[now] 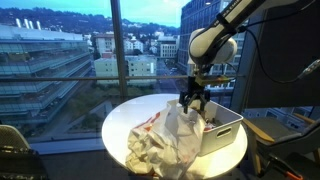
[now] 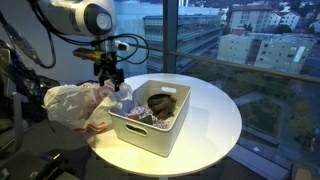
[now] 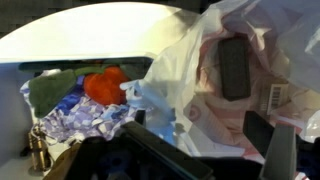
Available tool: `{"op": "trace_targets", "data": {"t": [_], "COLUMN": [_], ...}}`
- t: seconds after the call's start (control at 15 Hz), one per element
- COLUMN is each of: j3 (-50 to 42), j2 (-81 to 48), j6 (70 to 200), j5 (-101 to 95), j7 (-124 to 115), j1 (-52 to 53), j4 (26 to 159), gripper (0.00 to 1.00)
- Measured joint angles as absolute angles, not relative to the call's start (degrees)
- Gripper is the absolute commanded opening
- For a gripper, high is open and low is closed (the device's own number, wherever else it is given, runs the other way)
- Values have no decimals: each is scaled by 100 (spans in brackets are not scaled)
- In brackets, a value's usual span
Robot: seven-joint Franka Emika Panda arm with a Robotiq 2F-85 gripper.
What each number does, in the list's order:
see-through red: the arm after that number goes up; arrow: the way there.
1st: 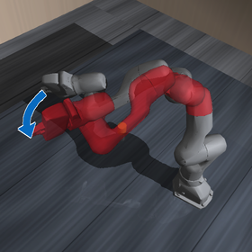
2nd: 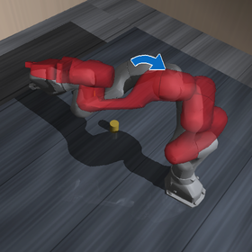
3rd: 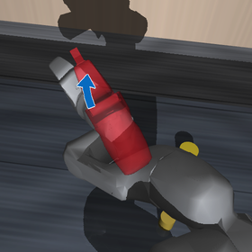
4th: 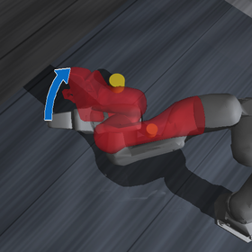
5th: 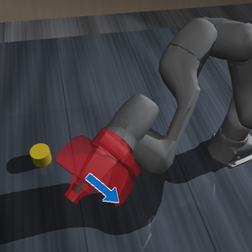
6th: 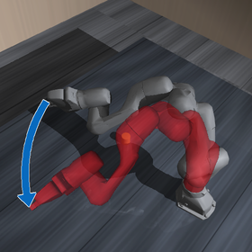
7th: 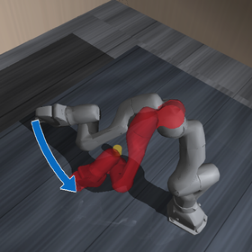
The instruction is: Move the stuffed animal and white board eraser from the plastic bug to the white tub
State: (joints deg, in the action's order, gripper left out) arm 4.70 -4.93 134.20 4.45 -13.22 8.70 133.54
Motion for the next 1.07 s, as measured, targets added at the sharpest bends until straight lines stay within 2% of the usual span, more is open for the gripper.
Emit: {"op": "trace_targets", "data": {"t": [0.53,1.07], "j3": [1018,1274], "j2": [-491,-1162], "j6": [13540,14777], "j5": [1835,2358], "j7": [-455,56], "j1": [991,1022], "j4": [13680,13902], "gripper": [100,100]}}
